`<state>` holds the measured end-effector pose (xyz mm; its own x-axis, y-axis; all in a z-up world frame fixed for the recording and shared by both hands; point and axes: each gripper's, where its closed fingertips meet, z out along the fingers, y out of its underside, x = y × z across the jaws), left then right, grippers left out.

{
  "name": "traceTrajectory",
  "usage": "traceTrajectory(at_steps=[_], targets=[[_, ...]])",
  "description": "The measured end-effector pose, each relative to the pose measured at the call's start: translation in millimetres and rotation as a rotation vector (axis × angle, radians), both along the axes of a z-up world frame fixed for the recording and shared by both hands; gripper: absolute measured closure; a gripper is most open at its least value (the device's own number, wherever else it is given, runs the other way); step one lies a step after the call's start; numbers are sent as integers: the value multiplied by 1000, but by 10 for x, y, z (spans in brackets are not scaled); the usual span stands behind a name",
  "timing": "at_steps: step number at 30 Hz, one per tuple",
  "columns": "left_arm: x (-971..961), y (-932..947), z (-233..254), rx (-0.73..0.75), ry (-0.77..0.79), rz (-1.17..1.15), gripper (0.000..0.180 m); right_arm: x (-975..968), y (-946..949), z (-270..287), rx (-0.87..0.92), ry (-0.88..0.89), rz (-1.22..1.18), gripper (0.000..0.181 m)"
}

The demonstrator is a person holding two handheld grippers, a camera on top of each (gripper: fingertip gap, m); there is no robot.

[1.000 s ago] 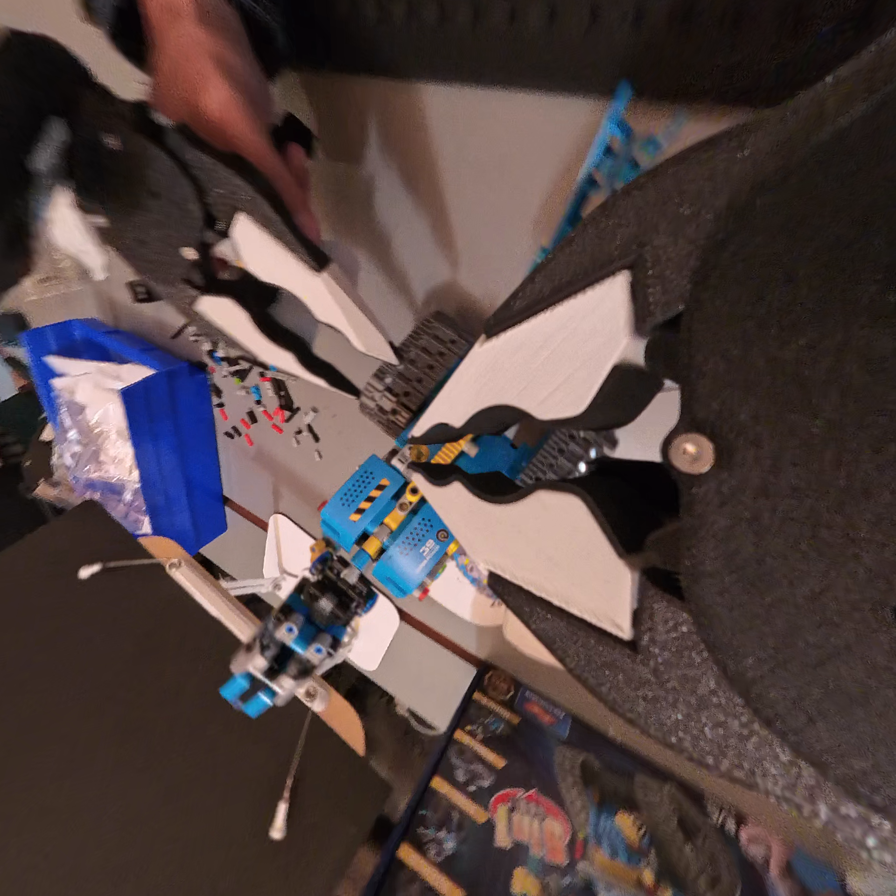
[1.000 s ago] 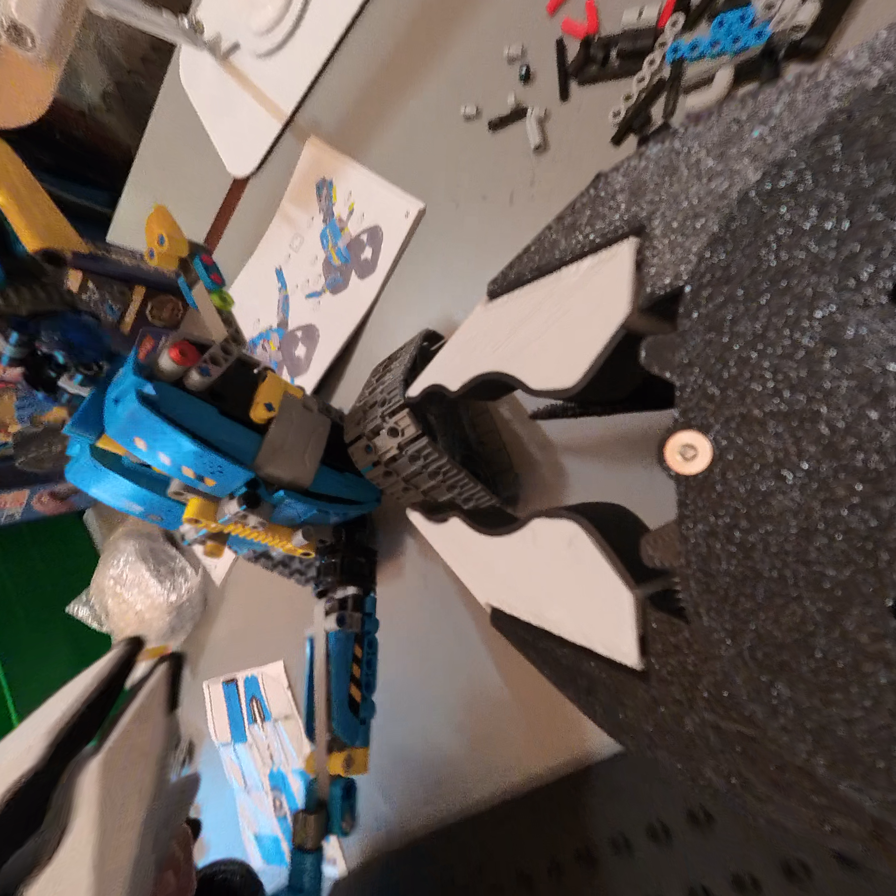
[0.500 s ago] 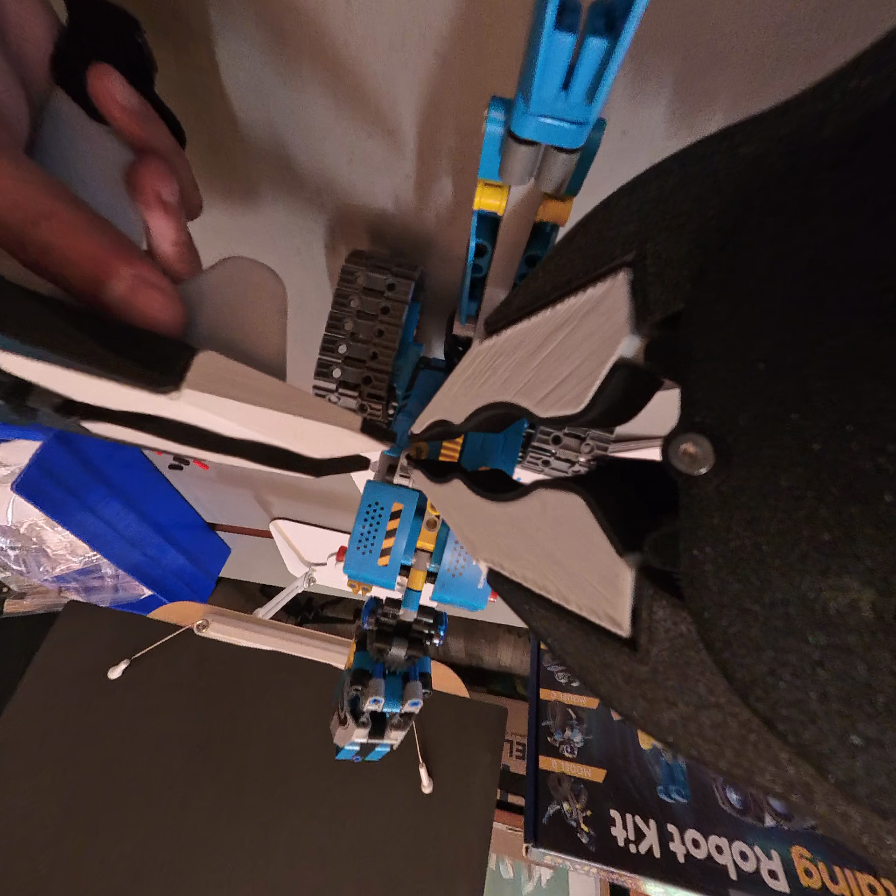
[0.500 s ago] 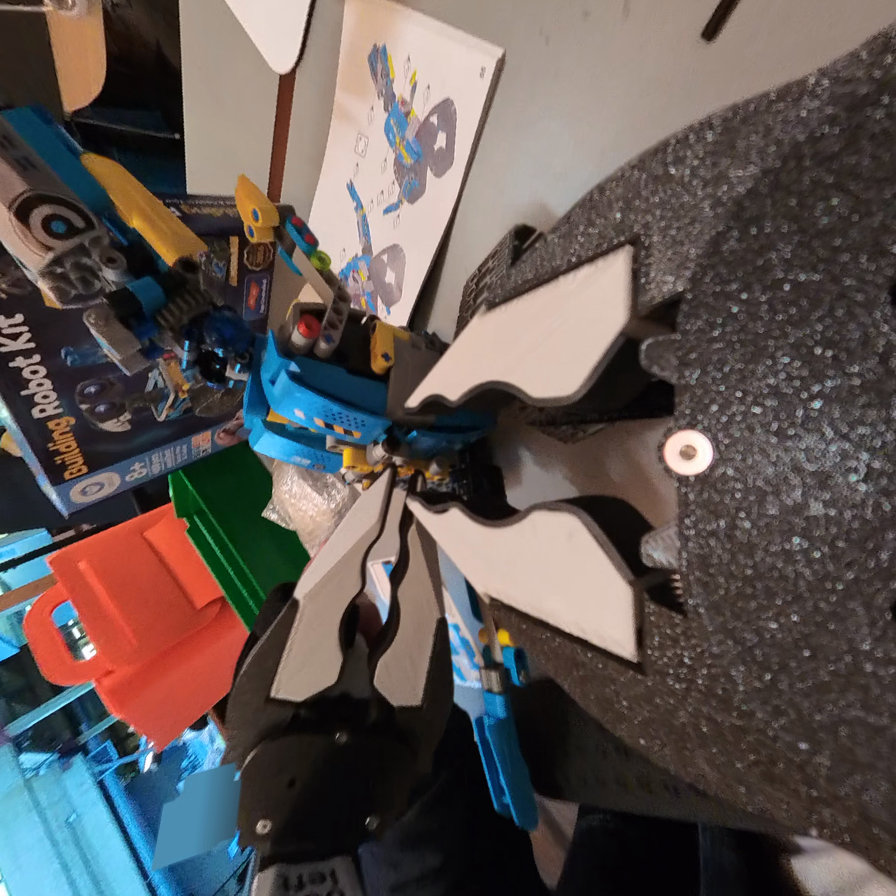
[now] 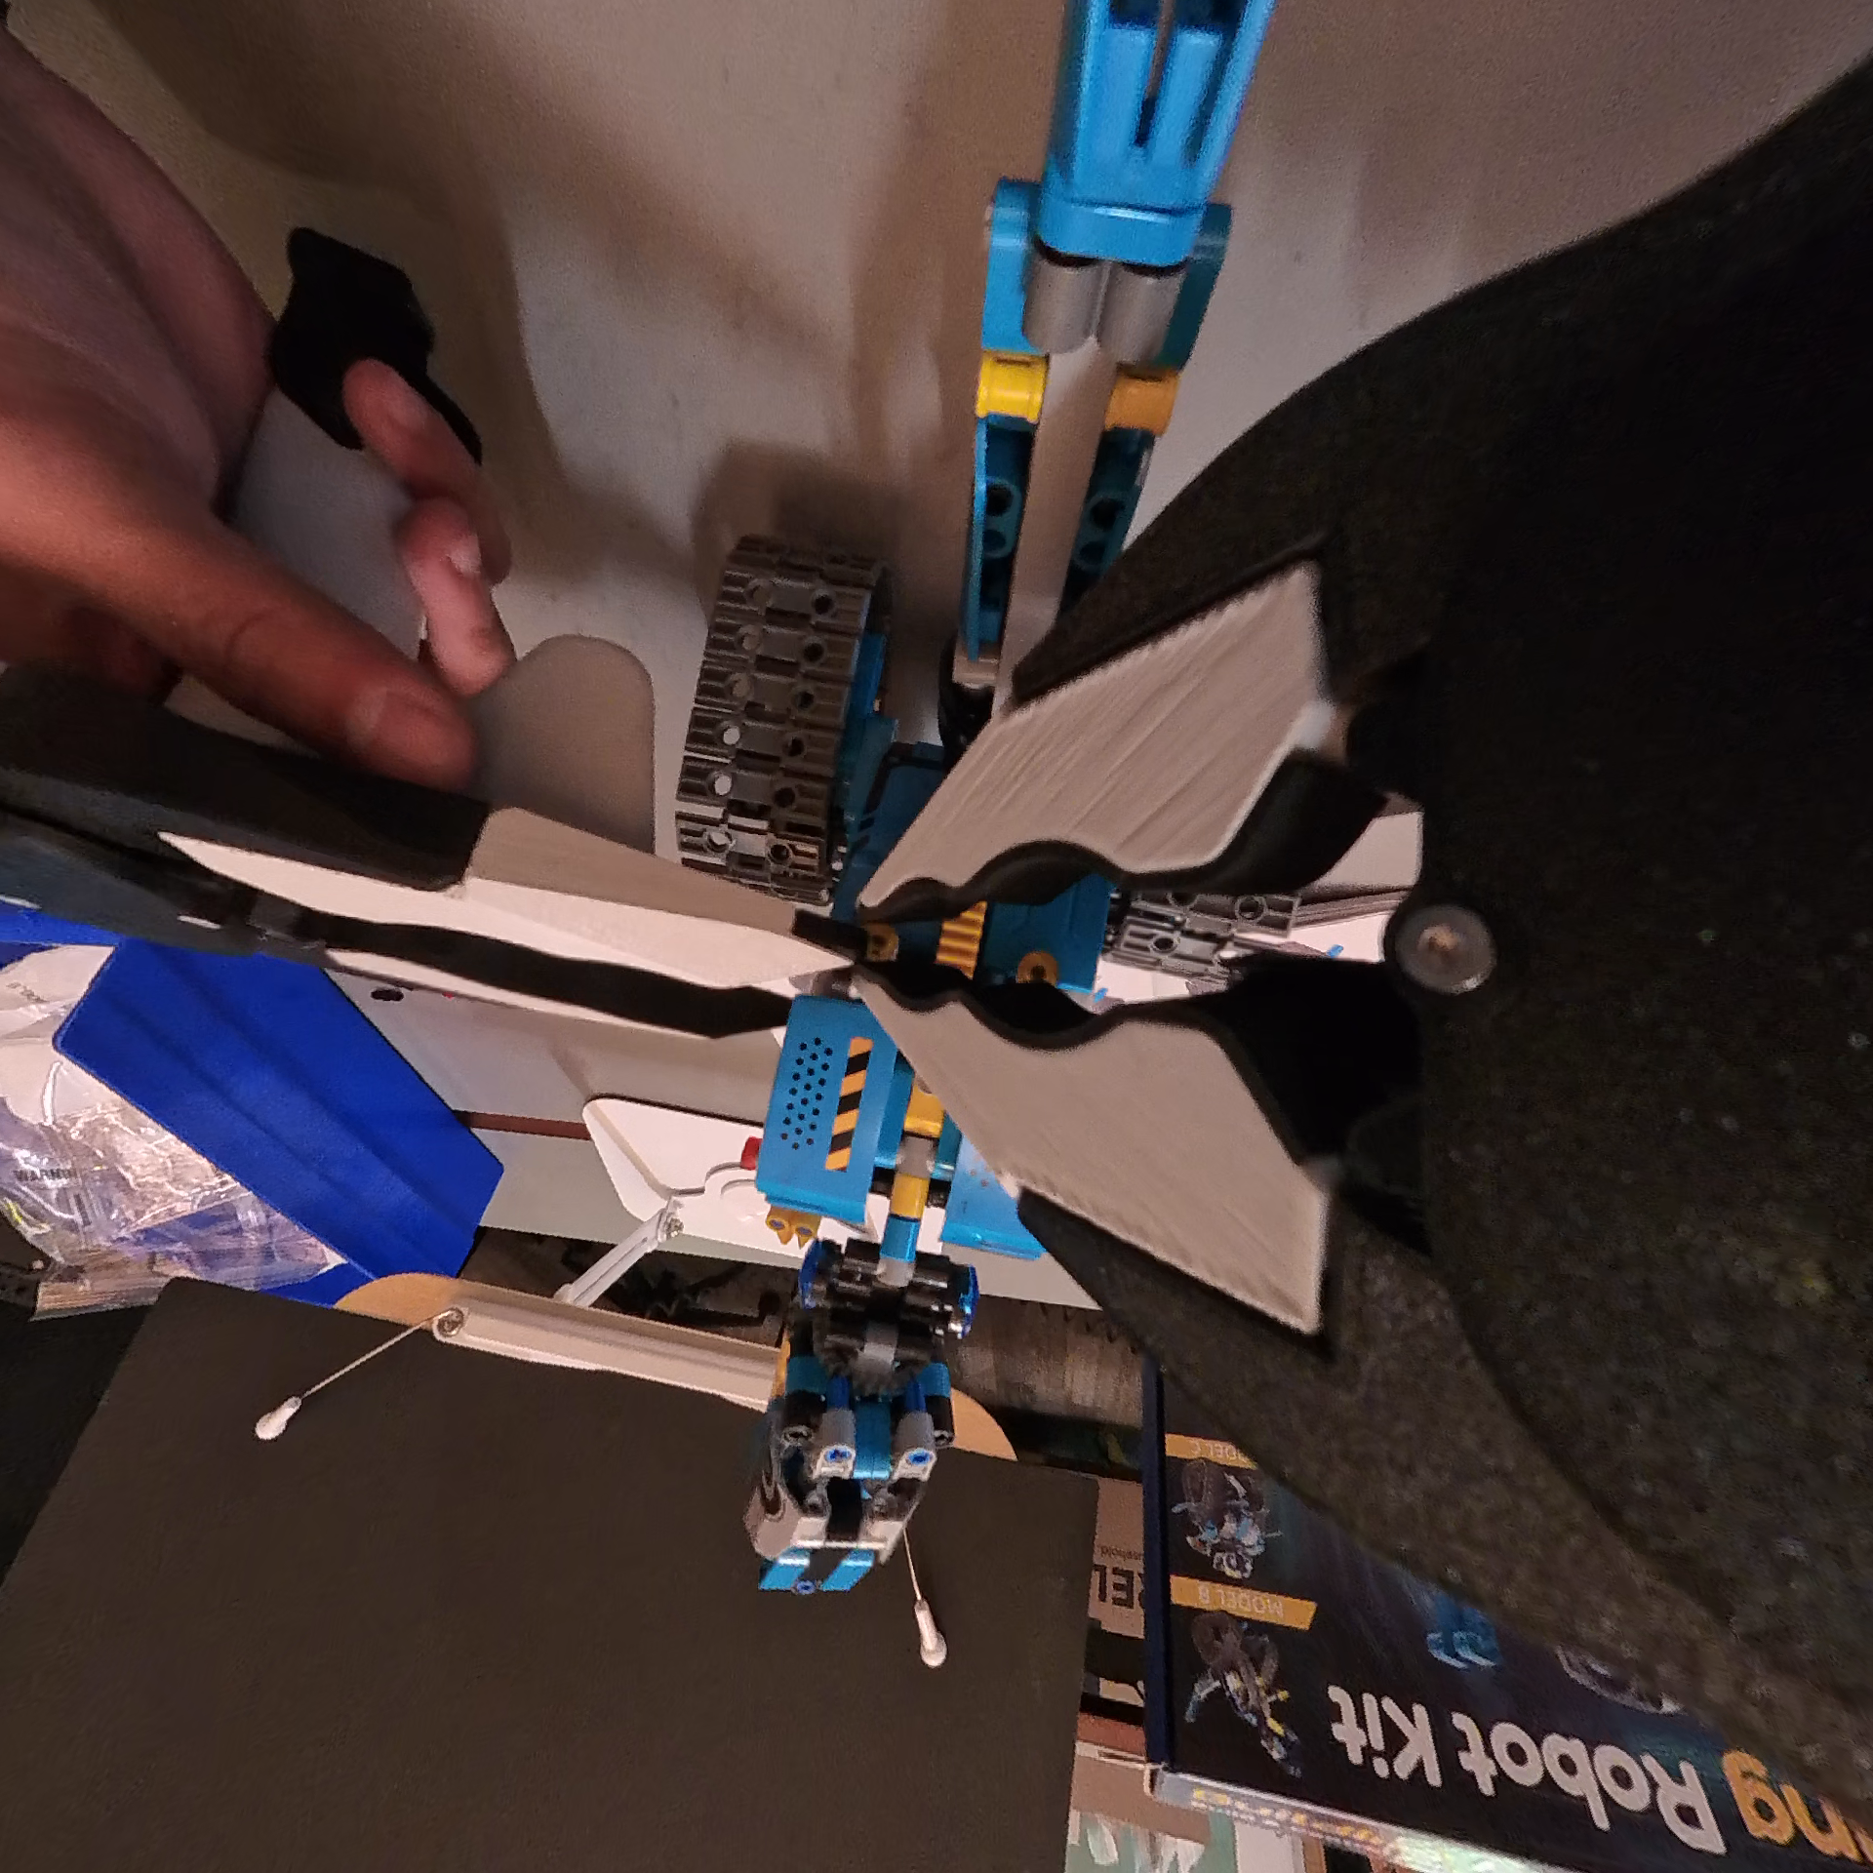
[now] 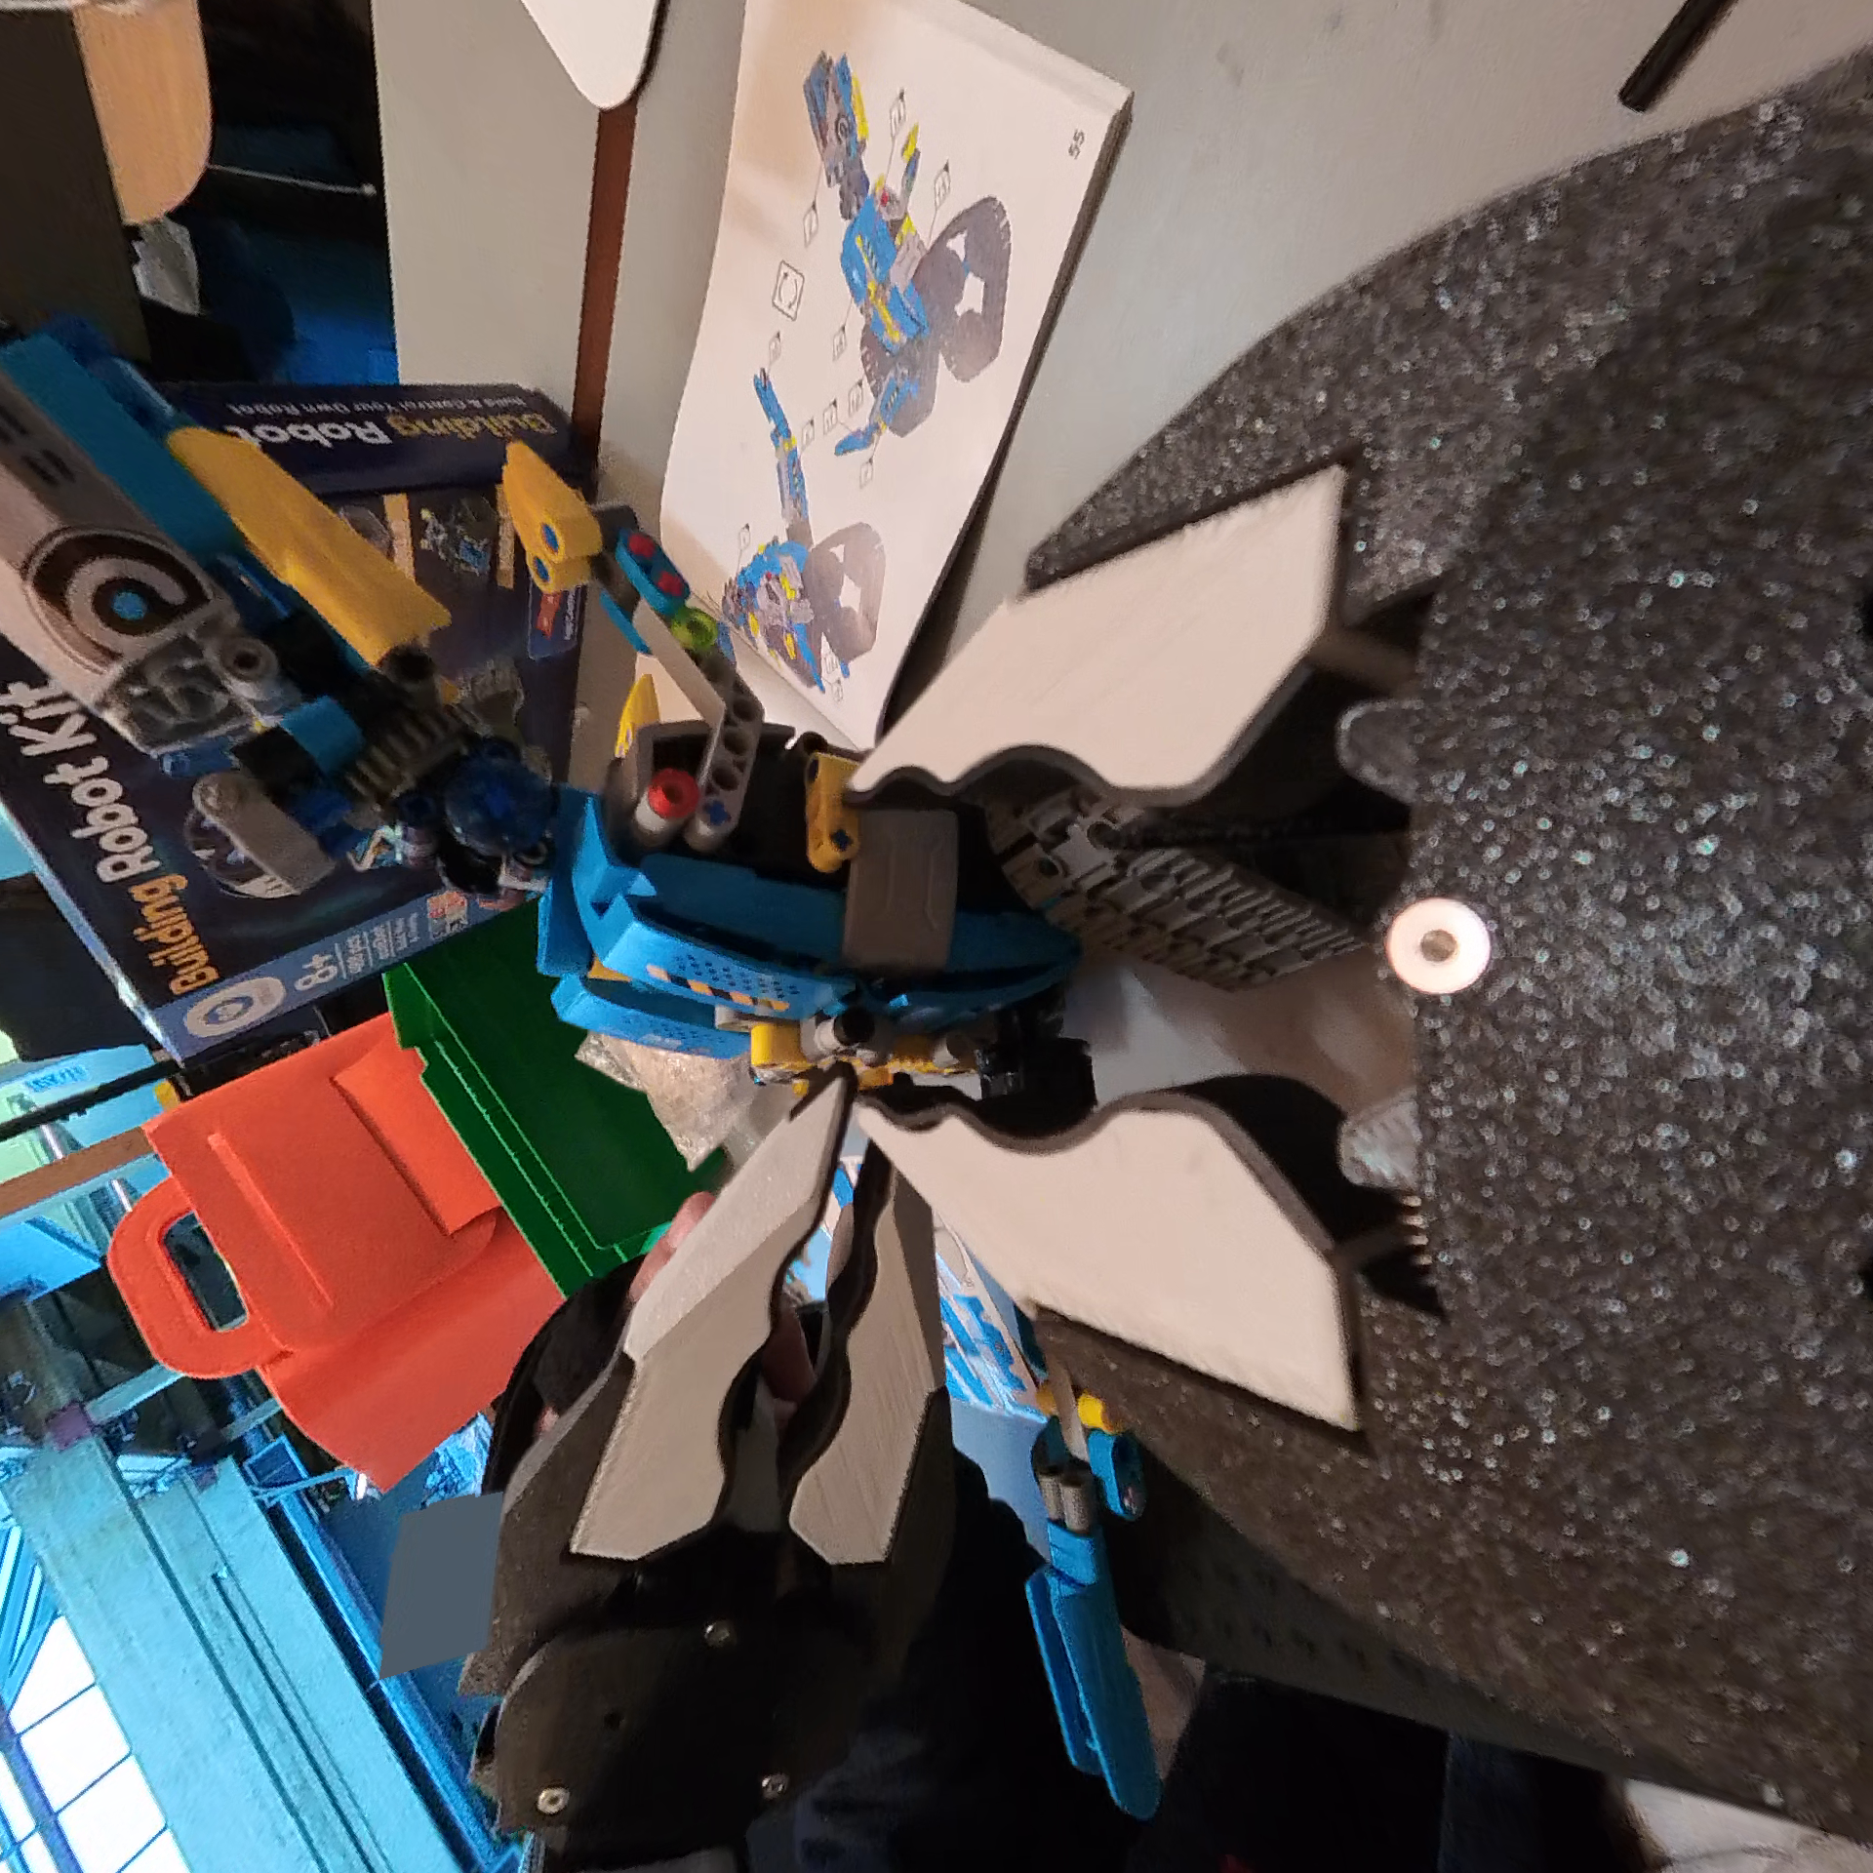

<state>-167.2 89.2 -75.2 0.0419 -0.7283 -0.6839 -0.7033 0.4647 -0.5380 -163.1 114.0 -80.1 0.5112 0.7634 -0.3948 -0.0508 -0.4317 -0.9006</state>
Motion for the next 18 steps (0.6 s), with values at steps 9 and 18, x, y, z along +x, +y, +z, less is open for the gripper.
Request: traceTrajectory(at_steps=[9, 18], targets=[[28, -6, -34, -44, 0, -16, 175, 16, 4, -42, -12, 13, 80, 125], [-31, 1, 4, -63, -65, -6, 176, 51, -2, -65, 4, 5, 89, 131]])
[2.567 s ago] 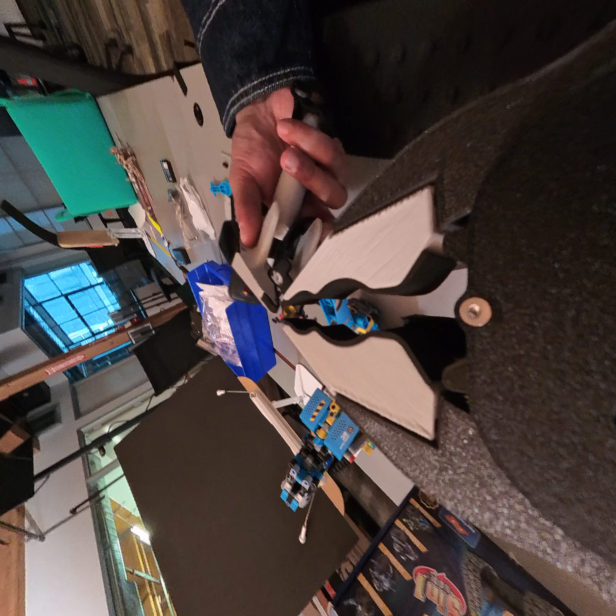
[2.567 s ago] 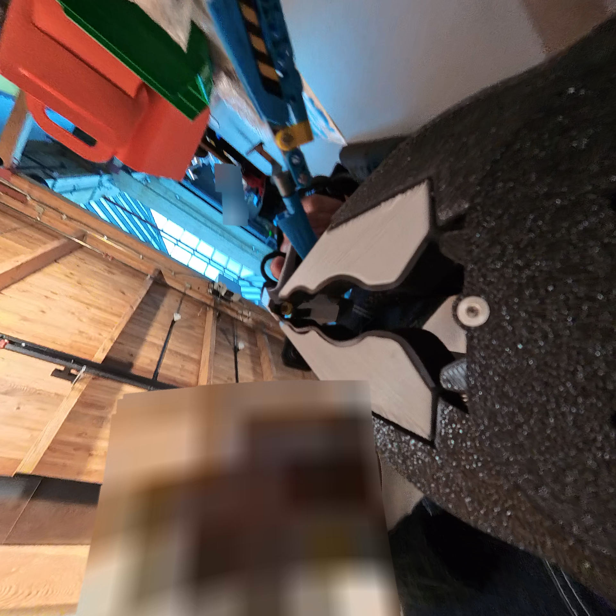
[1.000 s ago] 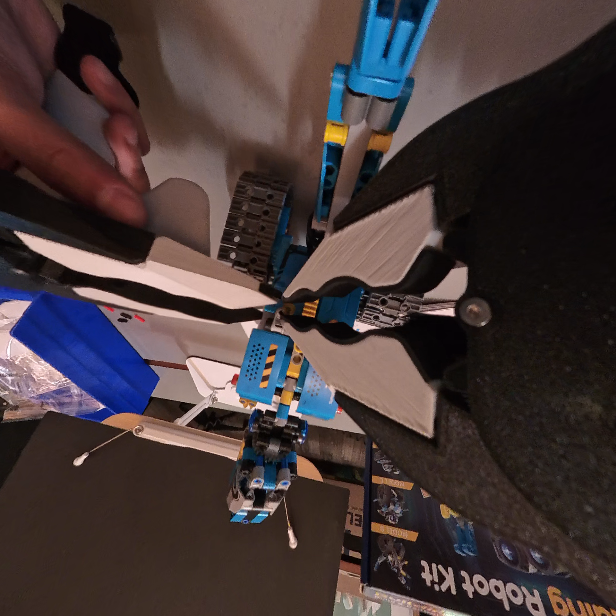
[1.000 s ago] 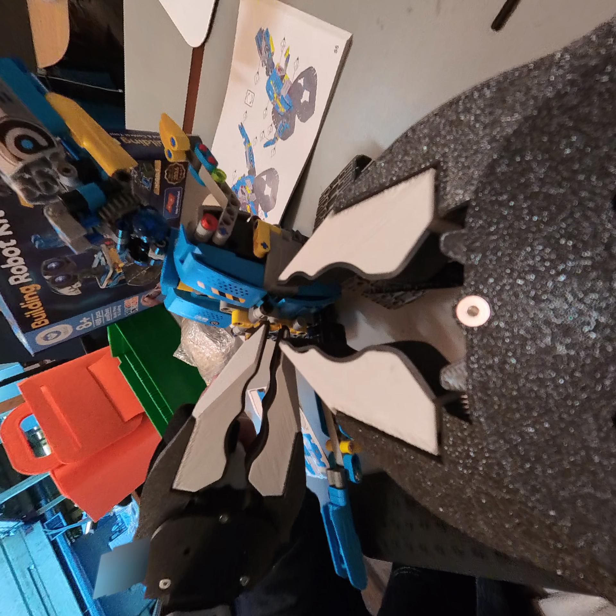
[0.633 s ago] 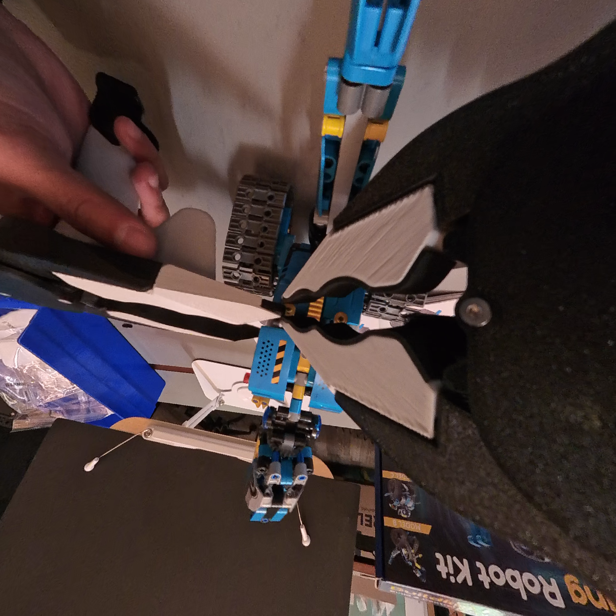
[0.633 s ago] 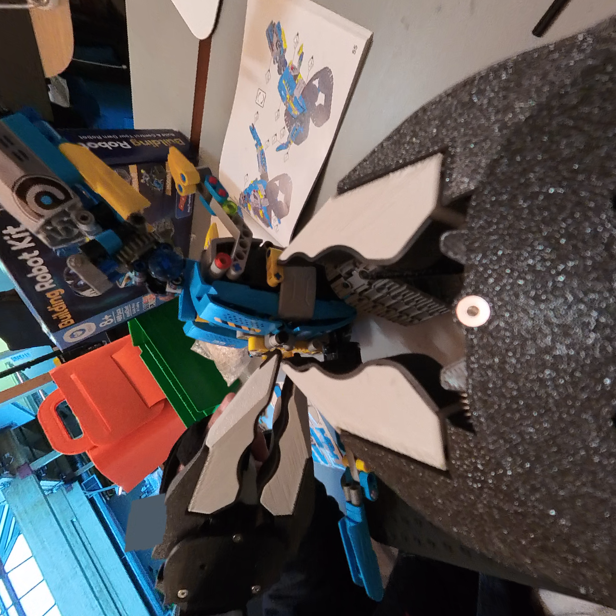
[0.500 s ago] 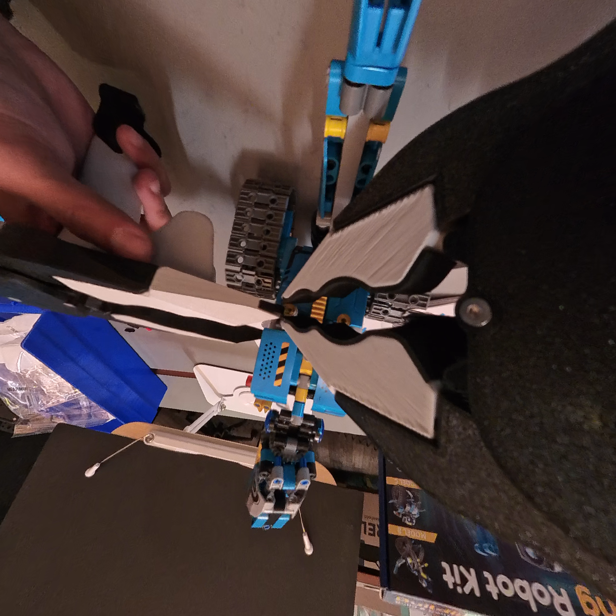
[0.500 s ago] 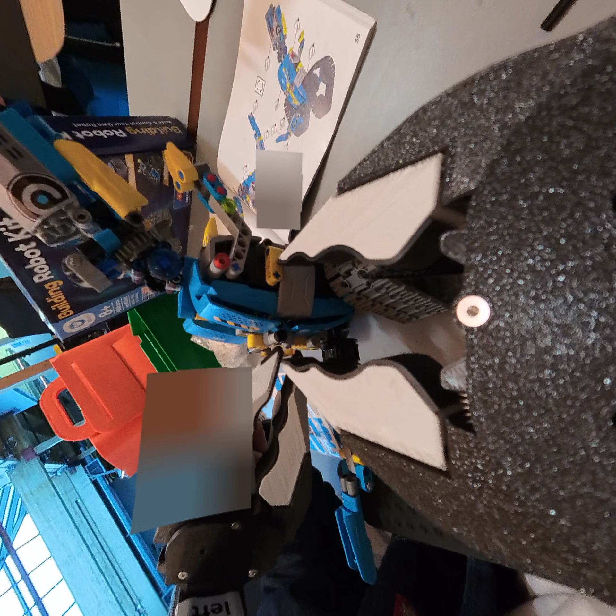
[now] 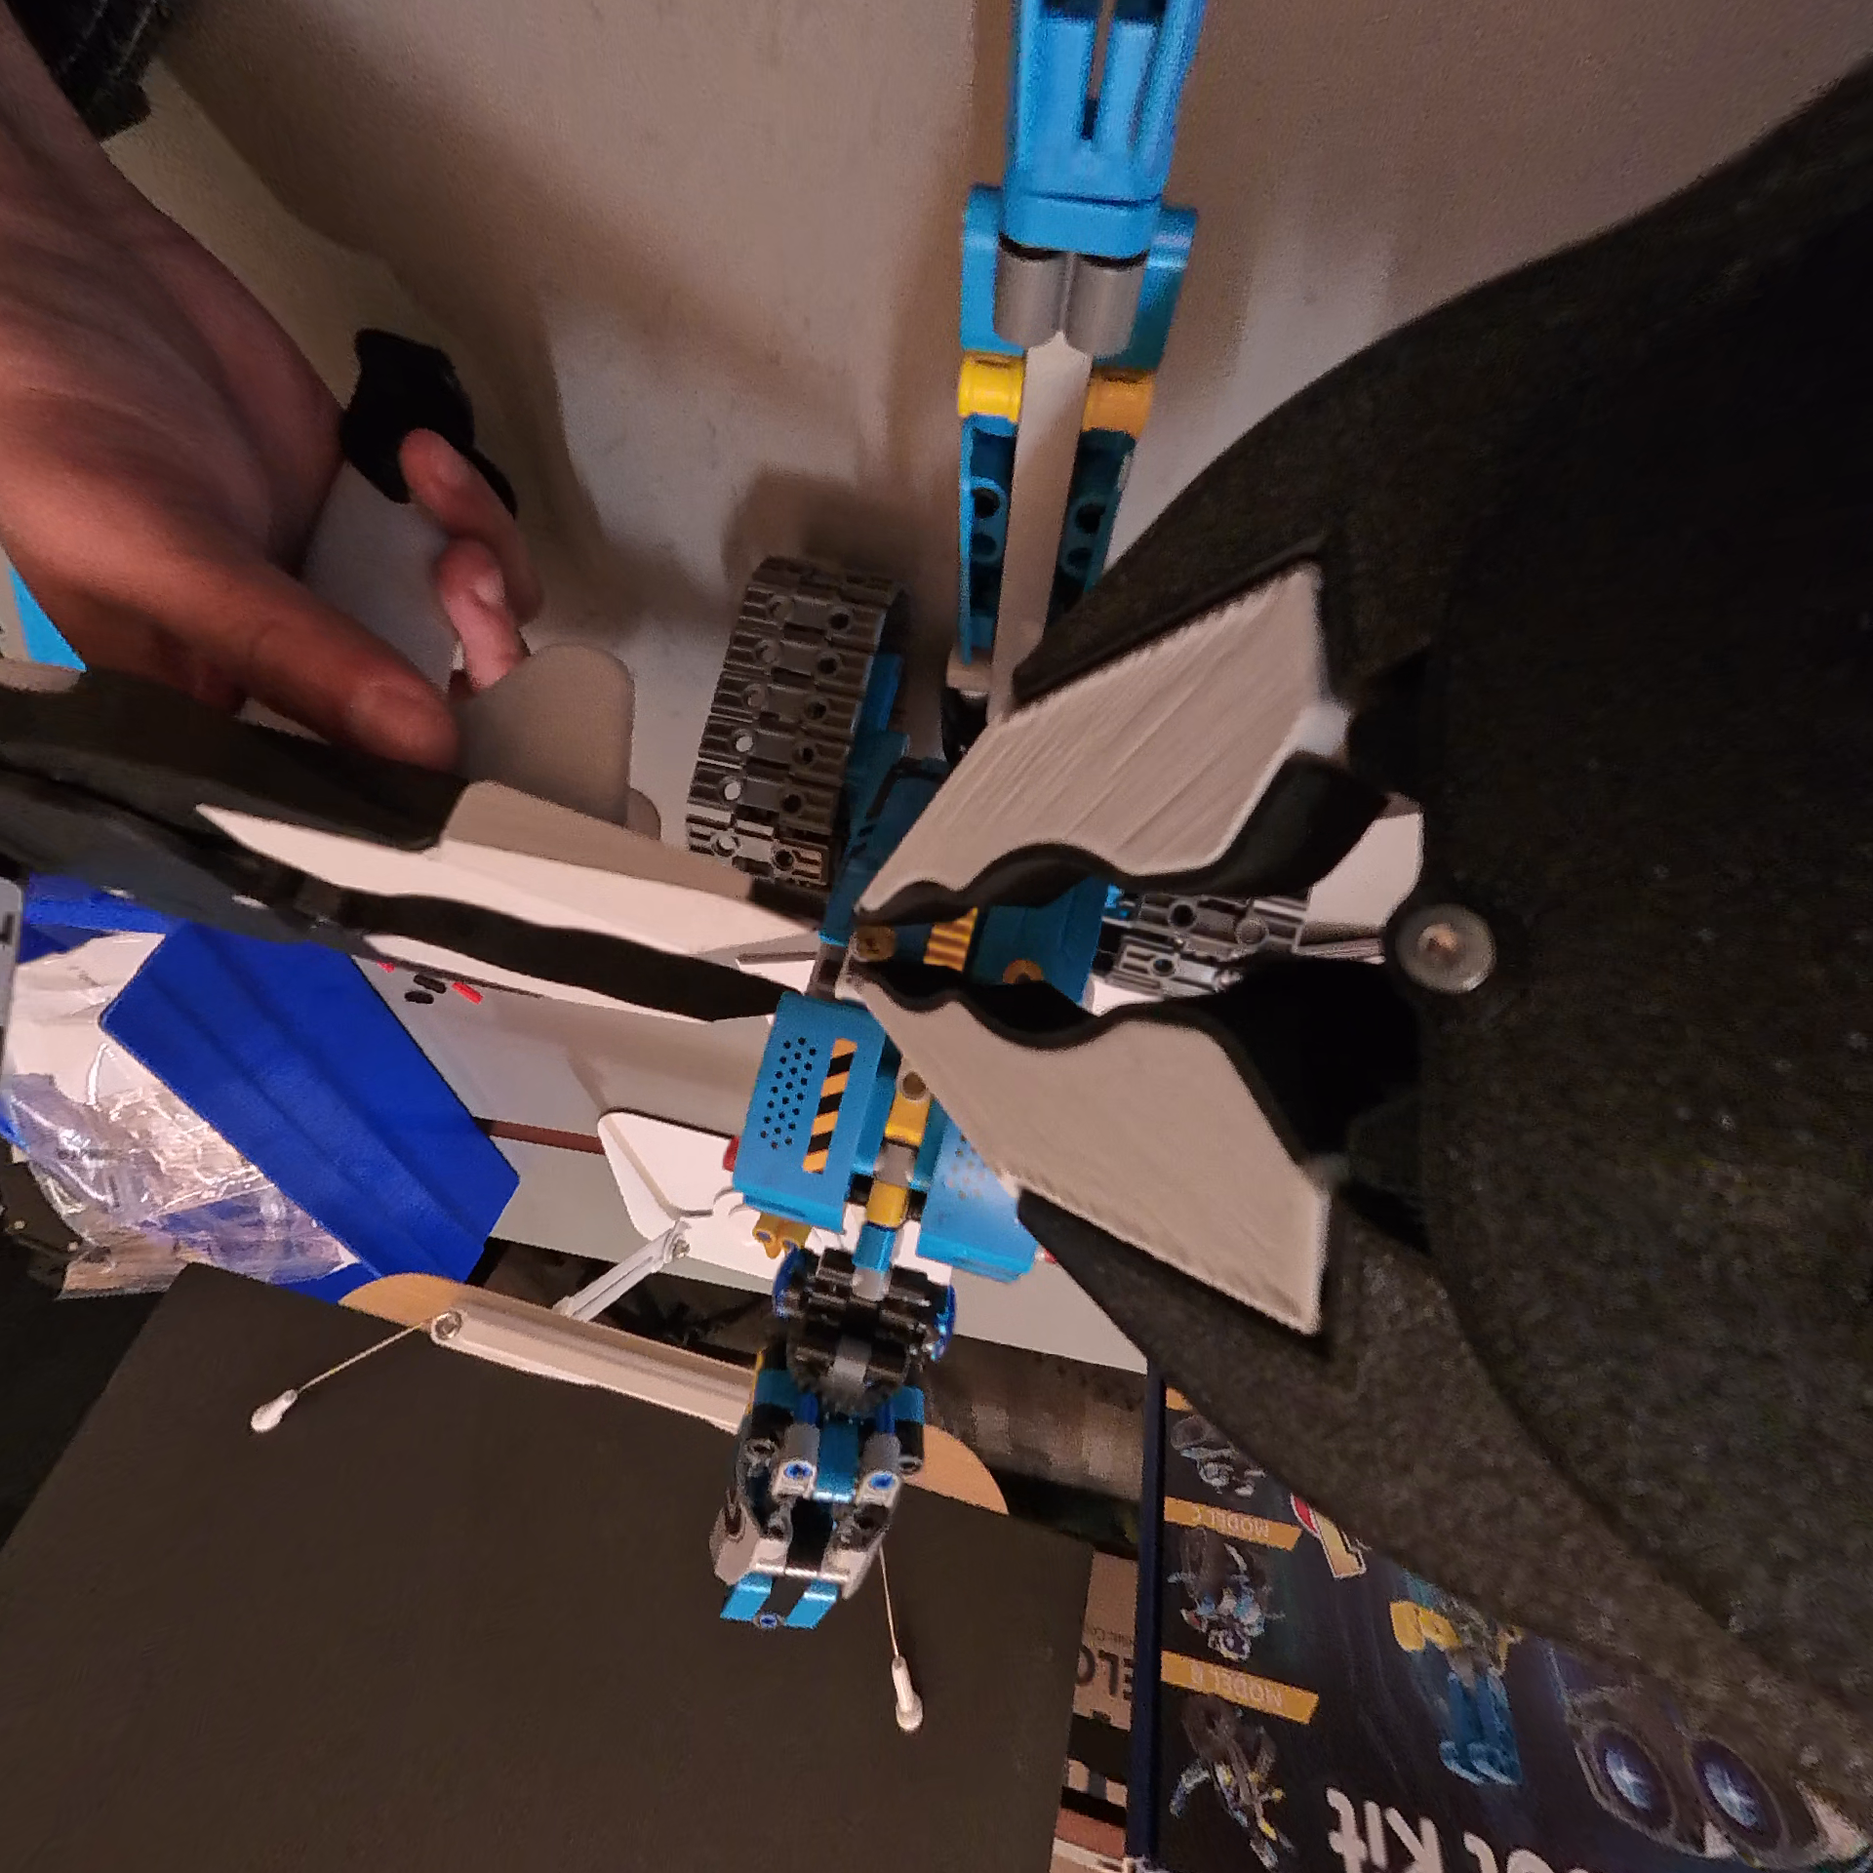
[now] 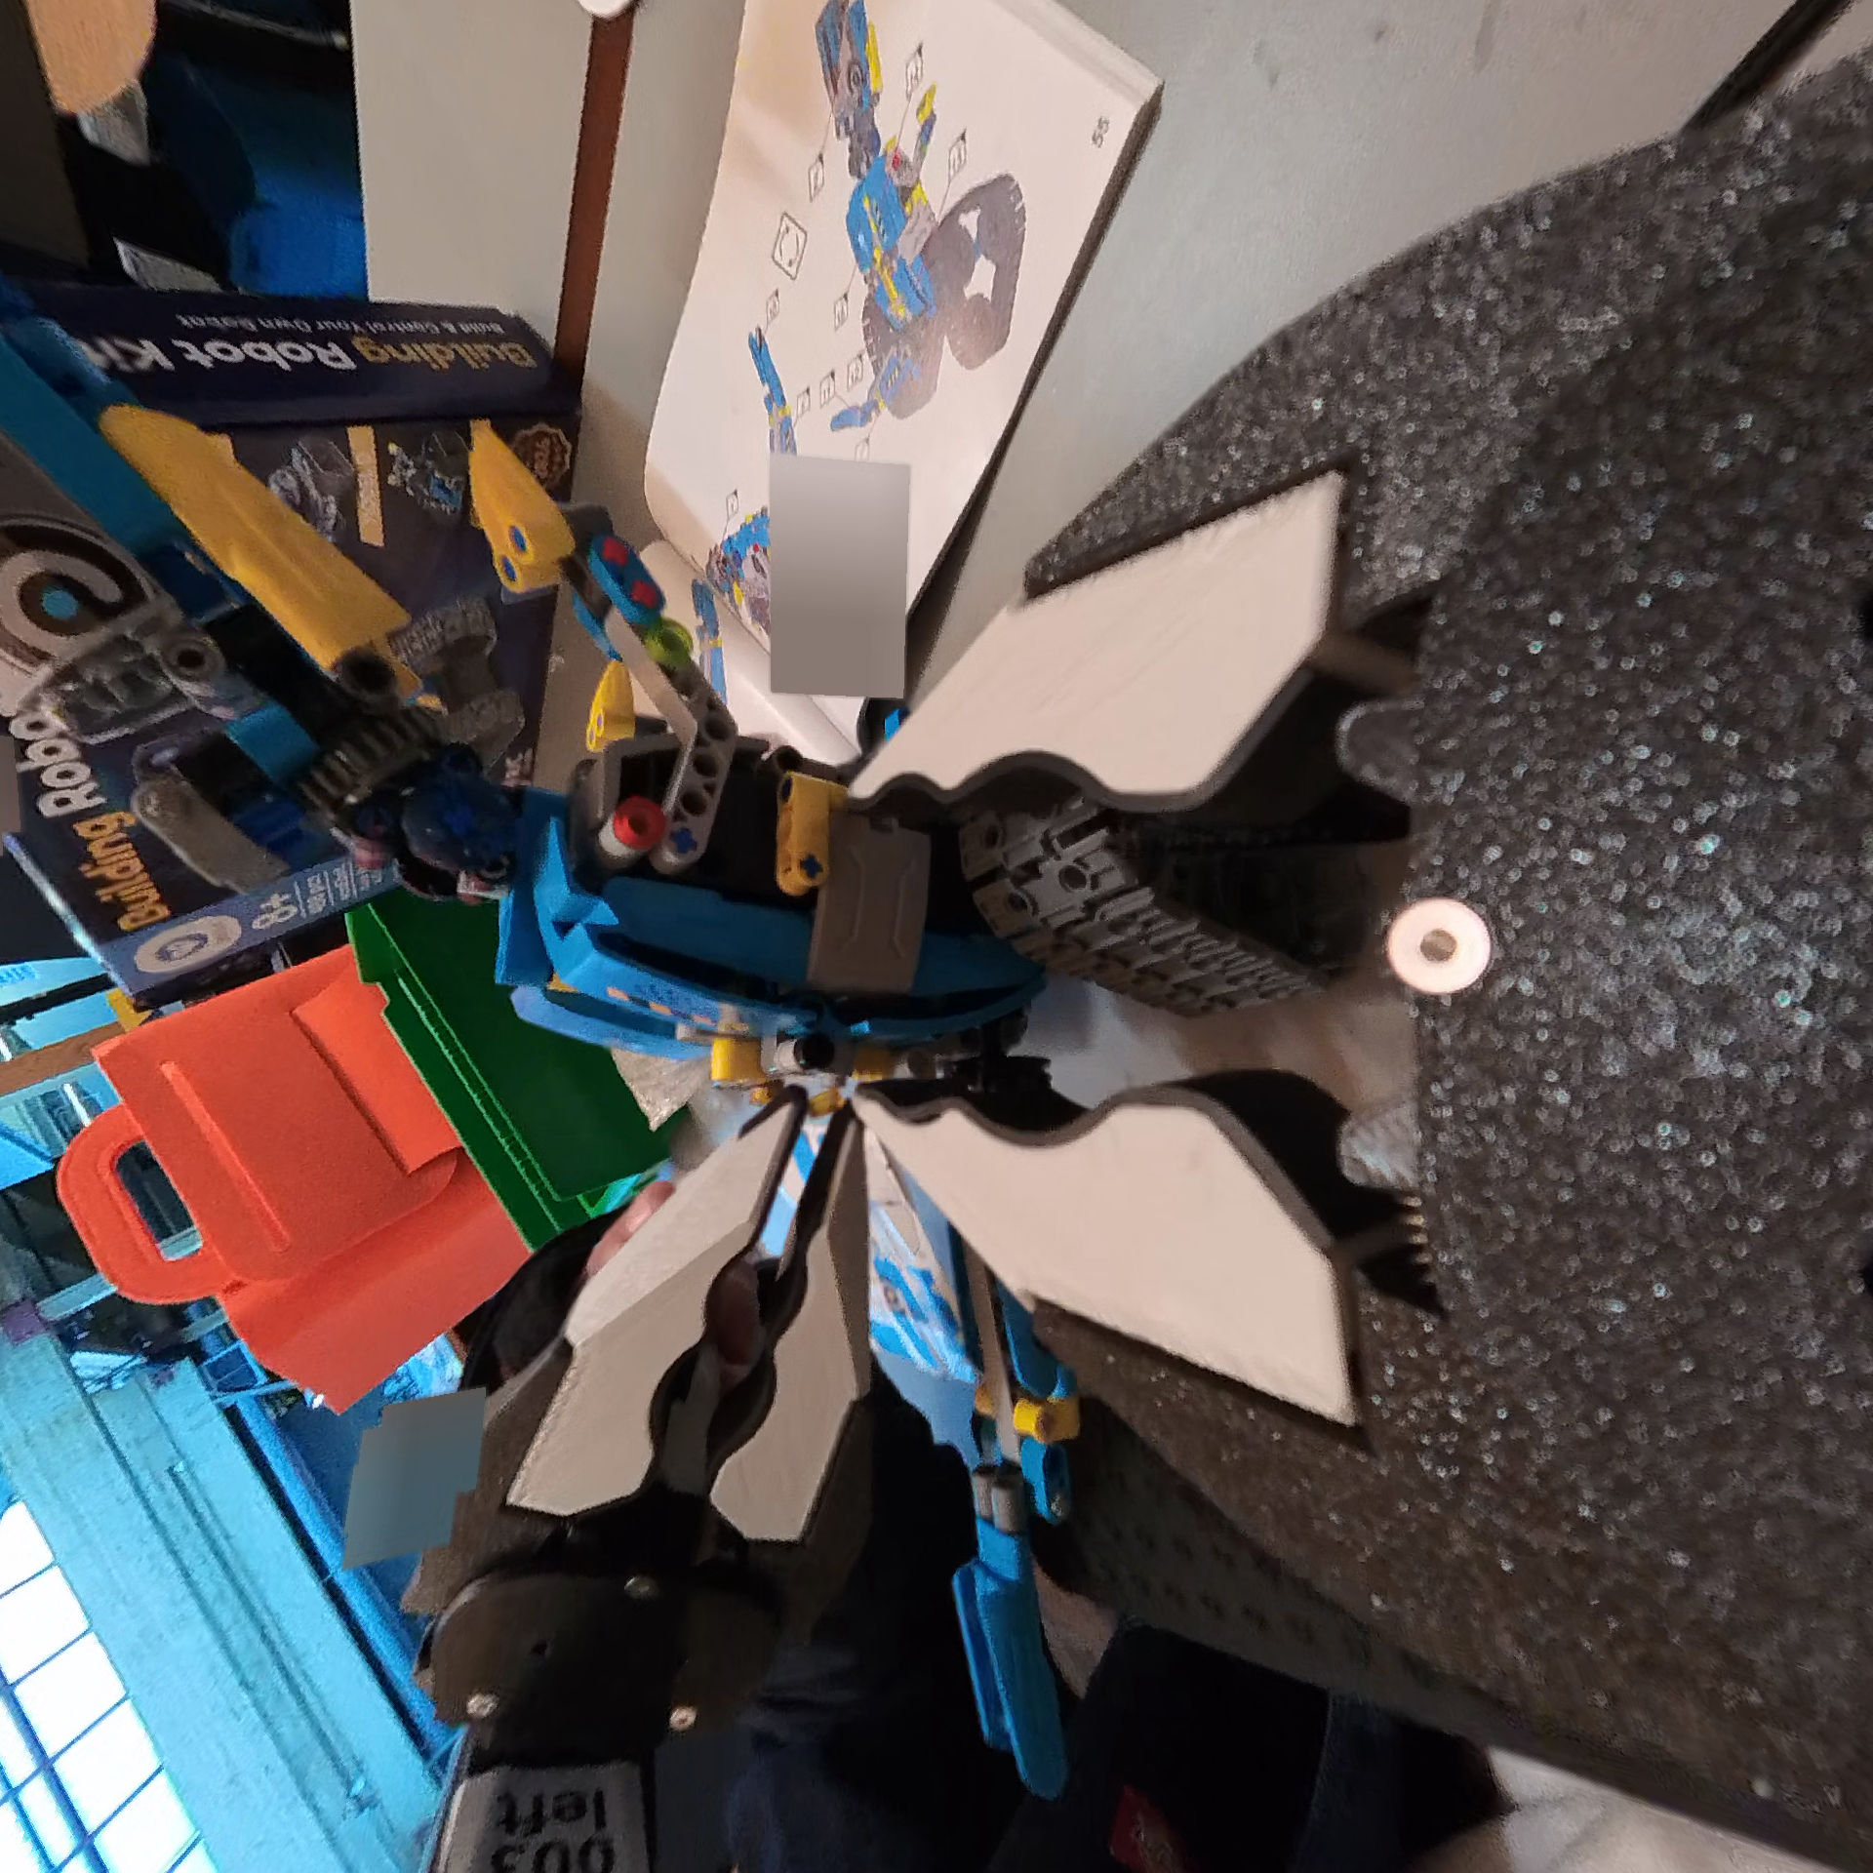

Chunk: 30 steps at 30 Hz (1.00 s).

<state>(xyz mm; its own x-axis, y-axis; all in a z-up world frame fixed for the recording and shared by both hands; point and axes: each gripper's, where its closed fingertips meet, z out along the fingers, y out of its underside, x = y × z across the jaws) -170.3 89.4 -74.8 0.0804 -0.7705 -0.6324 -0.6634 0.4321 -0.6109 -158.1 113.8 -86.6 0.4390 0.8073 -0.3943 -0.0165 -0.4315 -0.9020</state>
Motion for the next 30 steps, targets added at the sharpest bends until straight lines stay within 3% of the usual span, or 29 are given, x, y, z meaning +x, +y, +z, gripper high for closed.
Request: traceTrajectory(at_steps=[18, 30], targets=[[44, 2, -23, -35, -59, -29, 178, -52, -40, 50, -37, 50, -57, 136], [-23, 145, 42, -112, -231, -26, 178, -45, -14, 9, 8, 50, -53, 139]])
